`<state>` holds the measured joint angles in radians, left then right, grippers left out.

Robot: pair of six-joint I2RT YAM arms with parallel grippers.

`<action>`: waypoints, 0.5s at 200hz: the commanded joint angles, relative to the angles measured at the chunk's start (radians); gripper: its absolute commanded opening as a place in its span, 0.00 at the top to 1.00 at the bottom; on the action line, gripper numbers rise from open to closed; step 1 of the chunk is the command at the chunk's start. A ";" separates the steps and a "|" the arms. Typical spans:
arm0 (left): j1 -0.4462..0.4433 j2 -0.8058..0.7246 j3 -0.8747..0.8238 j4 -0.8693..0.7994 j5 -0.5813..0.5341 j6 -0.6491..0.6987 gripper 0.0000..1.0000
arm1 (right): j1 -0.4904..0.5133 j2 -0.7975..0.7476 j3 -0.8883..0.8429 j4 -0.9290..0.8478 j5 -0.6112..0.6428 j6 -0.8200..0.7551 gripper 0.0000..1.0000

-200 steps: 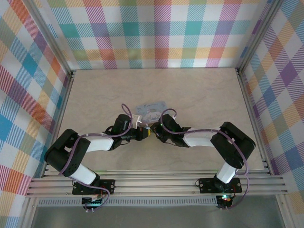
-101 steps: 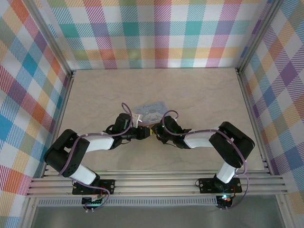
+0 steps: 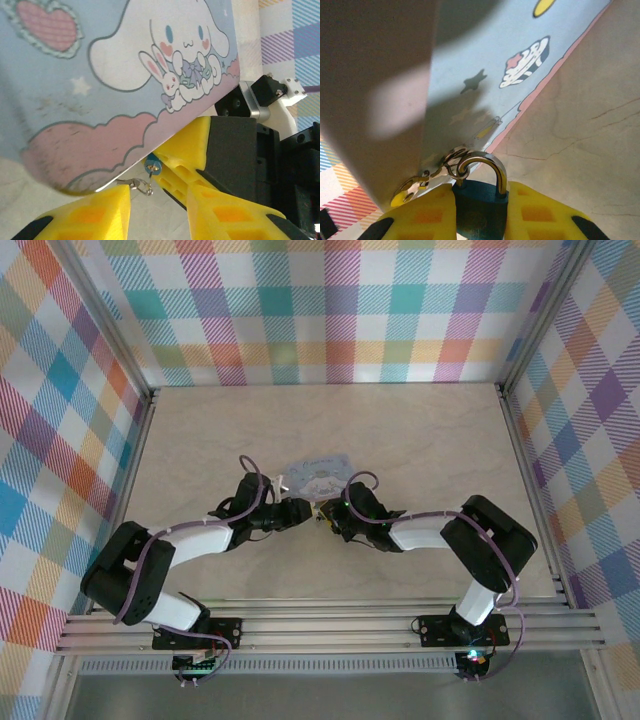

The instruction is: Unlock a padlock with a key

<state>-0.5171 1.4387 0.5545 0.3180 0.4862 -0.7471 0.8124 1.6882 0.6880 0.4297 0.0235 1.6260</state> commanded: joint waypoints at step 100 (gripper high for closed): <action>-0.009 0.035 -0.103 0.226 0.007 -0.307 0.70 | -0.039 0.062 0.117 -0.061 -0.208 -0.122 1.00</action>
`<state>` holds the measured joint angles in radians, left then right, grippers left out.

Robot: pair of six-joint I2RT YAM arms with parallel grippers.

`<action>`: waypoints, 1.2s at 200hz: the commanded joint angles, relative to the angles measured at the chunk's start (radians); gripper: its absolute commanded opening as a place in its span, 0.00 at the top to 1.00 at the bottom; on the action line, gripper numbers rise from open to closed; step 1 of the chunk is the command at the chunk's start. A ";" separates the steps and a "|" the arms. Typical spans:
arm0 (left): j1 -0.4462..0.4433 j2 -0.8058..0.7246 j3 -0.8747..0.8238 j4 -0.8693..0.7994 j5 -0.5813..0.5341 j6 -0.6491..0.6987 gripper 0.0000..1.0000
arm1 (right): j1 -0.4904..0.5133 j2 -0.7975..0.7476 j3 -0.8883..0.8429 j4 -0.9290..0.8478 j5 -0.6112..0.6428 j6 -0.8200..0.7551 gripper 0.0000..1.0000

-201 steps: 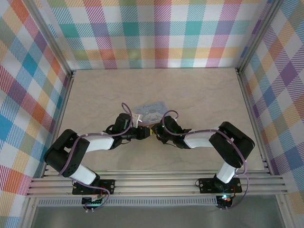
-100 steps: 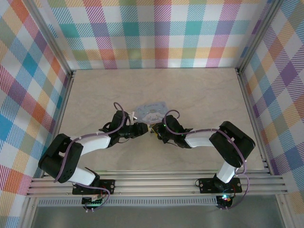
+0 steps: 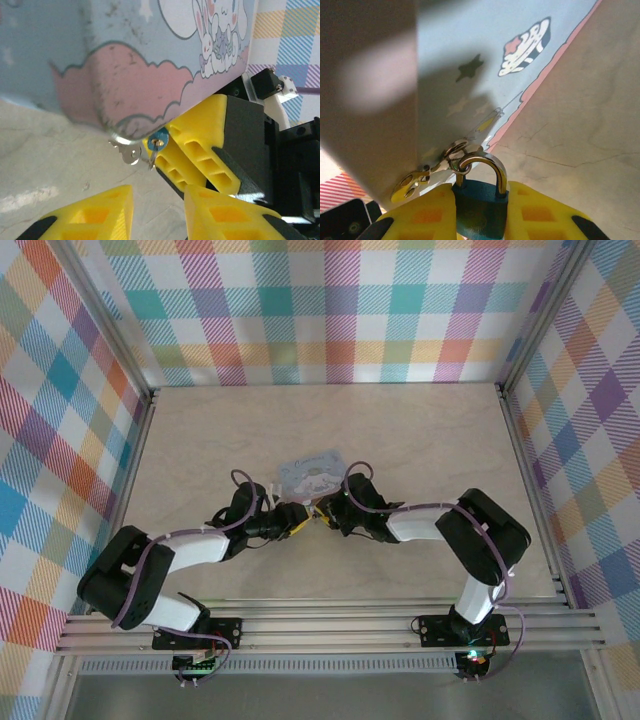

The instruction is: Unlock a padlock with a key

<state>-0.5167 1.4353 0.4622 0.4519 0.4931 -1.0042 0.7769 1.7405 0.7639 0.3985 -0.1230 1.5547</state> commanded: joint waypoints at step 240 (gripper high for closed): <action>-0.086 0.090 -0.023 0.141 -0.136 -0.017 0.81 | -0.007 0.018 0.067 -0.043 -0.135 -0.048 1.00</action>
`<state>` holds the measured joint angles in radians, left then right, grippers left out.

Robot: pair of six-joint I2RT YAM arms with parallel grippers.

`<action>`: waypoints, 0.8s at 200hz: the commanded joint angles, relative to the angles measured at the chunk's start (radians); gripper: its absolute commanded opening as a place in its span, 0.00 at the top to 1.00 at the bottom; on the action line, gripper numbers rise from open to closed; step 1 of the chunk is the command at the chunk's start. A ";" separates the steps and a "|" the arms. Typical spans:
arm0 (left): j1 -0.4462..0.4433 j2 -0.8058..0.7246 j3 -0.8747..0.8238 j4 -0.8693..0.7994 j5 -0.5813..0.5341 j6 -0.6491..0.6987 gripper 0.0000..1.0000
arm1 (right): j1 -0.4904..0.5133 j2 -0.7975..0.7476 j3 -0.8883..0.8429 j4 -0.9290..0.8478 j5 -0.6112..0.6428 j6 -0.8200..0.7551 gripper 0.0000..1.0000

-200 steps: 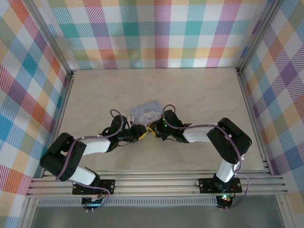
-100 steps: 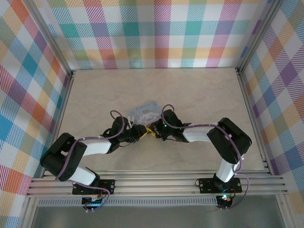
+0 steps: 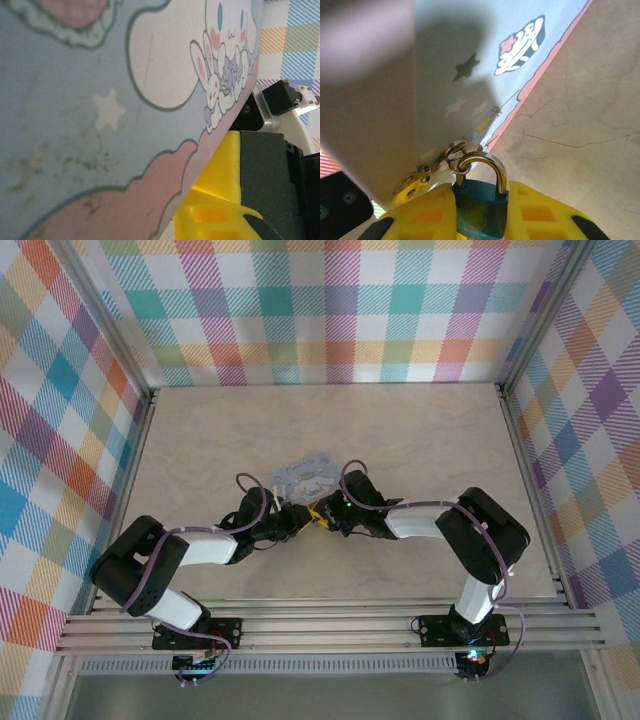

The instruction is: Unlock a padlock with a key

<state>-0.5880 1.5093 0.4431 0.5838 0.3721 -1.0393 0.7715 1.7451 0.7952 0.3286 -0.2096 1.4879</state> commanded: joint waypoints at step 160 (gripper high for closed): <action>-0.019 0.010 -0.011 0.007 -0.015 0.113 0.78 | -0.010 0.011 0.052 0.035 -0.054 0.066 1.00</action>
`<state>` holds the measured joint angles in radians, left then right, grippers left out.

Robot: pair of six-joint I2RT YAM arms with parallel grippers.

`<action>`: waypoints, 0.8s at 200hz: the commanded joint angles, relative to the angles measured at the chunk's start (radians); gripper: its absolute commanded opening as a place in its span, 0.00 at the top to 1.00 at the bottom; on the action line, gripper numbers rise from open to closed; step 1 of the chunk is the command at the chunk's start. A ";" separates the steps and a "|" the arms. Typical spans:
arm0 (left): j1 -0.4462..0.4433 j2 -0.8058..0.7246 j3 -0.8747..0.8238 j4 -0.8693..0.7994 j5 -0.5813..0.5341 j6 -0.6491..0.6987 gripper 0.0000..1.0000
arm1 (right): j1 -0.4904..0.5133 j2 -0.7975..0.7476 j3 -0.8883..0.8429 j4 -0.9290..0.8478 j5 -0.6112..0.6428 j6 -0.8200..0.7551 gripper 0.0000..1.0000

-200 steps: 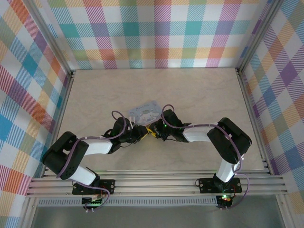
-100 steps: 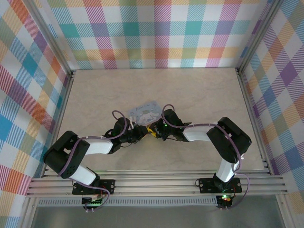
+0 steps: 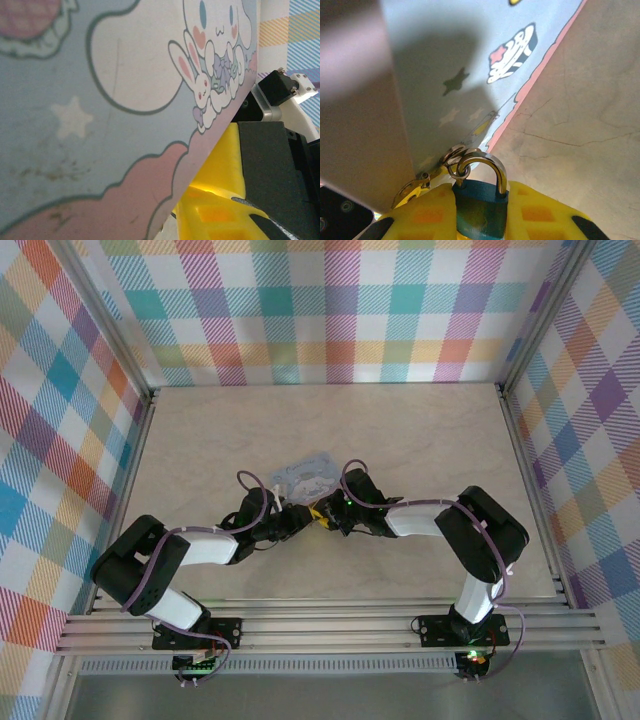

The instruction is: Unlock a padlock with a key

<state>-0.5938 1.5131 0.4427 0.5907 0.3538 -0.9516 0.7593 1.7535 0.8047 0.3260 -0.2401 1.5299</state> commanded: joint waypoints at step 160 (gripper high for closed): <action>-0.014 0.011 -0.031 0.024 0.017 0.071 0.84 | 0.003 0.006 0.051 0.051 -0.013 0.076 1.00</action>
<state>-0.5945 1.5192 0.4286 0.6338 0.3573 -0.9123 0.7593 1.7554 0.8089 0.3244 -0.2375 1.5681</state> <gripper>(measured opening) 0.165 0.221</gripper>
